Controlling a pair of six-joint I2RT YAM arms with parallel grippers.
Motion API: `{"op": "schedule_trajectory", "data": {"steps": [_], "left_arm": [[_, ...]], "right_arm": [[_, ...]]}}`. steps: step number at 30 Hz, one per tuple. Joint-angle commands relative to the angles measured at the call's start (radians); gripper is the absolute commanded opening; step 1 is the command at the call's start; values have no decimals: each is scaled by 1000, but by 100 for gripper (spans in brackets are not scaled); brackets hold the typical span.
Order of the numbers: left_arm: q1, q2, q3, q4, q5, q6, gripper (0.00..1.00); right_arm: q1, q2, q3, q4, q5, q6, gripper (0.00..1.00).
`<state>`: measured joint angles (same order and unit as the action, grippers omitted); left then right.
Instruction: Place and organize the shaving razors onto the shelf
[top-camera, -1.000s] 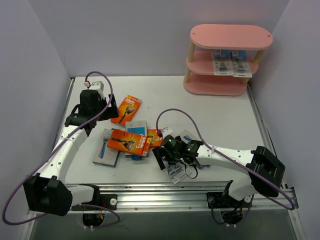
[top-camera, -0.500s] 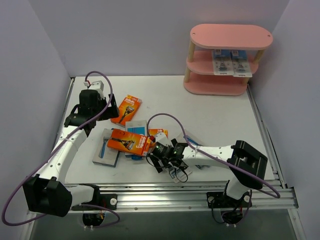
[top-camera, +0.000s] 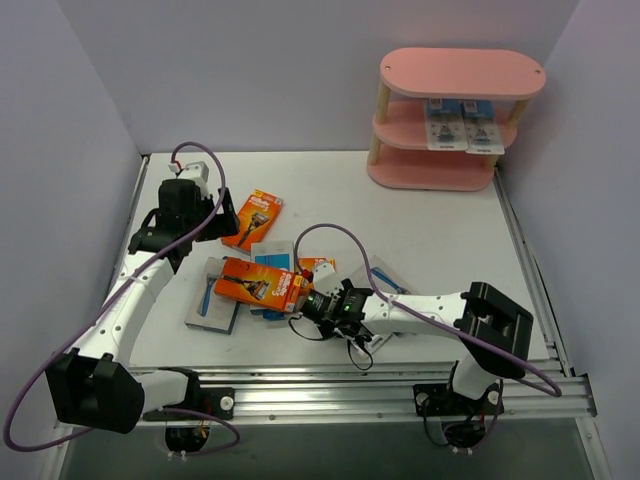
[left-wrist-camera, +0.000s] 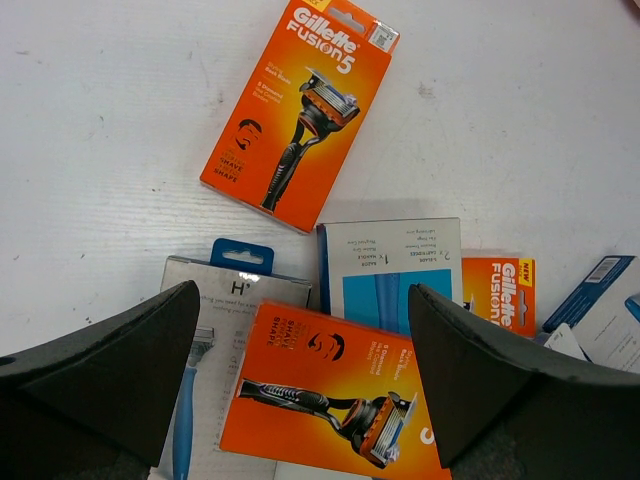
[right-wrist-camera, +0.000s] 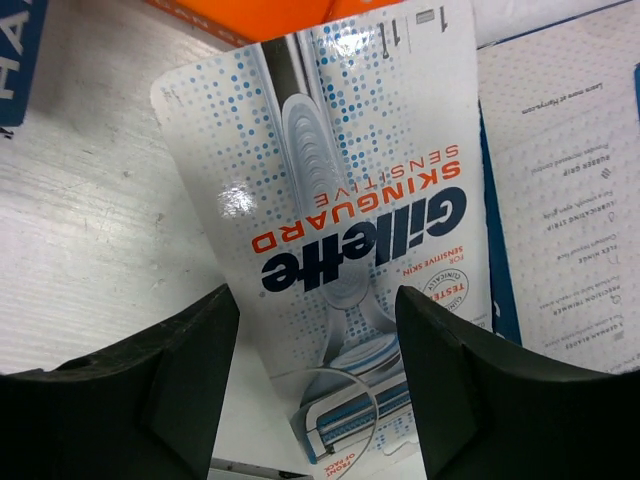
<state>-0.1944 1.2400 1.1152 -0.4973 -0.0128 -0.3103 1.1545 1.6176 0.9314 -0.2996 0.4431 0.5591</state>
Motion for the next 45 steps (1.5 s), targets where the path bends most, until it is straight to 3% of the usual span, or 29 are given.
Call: {"op": "schedule_trajectory", "data": {"steps": [1,5,7,8,9,13,16,17,20,23,27,45], "left_arm": [[6,-8,55,-3,13,4,94],[4,-8,58,-6,13,7,94],[4,-13,60,-7,13,8,94],[4,-14,60,-7,13,10,94],[4,-17,60,-7,13,10,94],[6,-24,61,-10,13,11,94],[6,-27,64,-12,13,13,94],[4,-27,63,-12,37,11,94],[6,-27,64,-12,45,11,94],[4,-22,64,-12,54,11,94],[4,-20,64,-12,63,10,94],[4,13,67,-9,126,-1,94]], "right_arm": [[4,-76,23,-55,63,15,58],[4,-105,27,-56,46,15,51],[4,-126,29,-59,51,24,30],[4,-134,30,-67,65,24,12],[4,-139,30,-75,77,27,3],[2,-144,50,-104,80,28,2],[4,-134,58,-116,68,28,11],[4,-133,60,-118,63,28,24],[8,-133,58,-125,55,41,47],[10,-130,41,-139,68,51,62],[10,-127,-23,-122,82,74,69],[76,-6,-57,-191,160,196,71]]}}
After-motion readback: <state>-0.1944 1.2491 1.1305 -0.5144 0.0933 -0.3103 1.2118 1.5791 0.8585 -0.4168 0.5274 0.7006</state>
